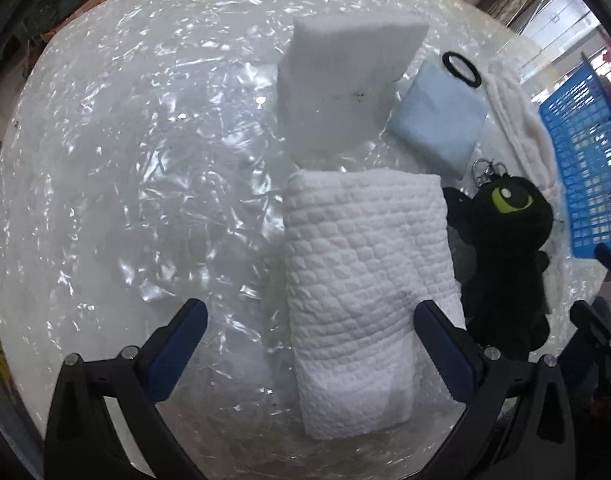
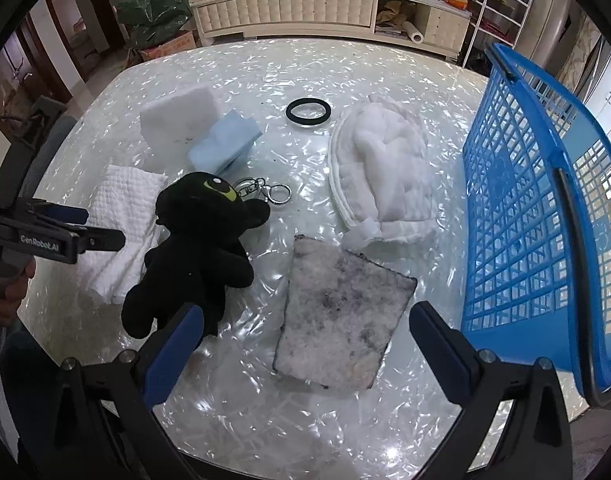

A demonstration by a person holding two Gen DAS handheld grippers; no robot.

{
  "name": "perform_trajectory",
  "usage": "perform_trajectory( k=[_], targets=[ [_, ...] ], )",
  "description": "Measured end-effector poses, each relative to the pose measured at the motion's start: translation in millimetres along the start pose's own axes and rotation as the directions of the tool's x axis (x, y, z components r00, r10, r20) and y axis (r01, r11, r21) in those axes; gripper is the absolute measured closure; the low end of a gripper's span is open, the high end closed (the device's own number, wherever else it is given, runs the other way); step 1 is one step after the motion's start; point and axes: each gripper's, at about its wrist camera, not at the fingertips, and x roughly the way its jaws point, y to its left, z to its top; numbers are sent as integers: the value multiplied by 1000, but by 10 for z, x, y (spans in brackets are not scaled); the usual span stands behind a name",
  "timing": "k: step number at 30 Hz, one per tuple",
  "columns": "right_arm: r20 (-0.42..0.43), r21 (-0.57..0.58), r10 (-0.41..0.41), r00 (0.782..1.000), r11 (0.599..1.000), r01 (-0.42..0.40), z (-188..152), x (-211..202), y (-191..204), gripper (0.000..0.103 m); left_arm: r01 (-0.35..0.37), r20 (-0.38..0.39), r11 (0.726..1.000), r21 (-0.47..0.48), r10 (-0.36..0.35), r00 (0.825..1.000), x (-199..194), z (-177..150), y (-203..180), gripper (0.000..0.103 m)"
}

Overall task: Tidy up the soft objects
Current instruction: 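Grasp the white waffle towel with the left gripper while the right gripper approaches the grey felt pad, then close the right gripper on the grey felt pad and lift it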

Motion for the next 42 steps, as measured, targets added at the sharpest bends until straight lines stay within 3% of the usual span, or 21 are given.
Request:
perform_trajectory(
  k=[3,5,6,9,12,16,32,42],
  targets=[
    [-2,5,10,1000,1000,-10,-13,14,-12,0,-46,-15,999,5,46,999,76,42,-109,10],
    [-2,8,15,1000,1000,-15,-23,18,-15,0,-59,-19,998,16,59,998,128,73,-248,25],
    [-2,10,18,1000,1000,-18,-30,17,-17,0,-55,-19,998,18,55,998,136,79,-282,29],
    [-1,14,28,1000,1000,-28,-33,22,-26,0,-33,-13,999,30,34,999,109,72,-376,56],
    [4,16,35,999,999,-35,-41,2,-30,0,12,-13,999,30,-12,1000,96,52,-486,65],
    [12,19,38,999,999,-38,-51,-18,-39,0,29,2,999,-18,-29,1000,-4,26,-486,87],
    [19,24,30,999,999,-30,-57,-126,-35,0,62,93,997,-41,-58,994,-497,-150,-348,93],
    [-41,38,-47,998,998,48,66,72,-57,0,63,140,998,-26,-59,988,-794,-266,-193,93]
  ],
)
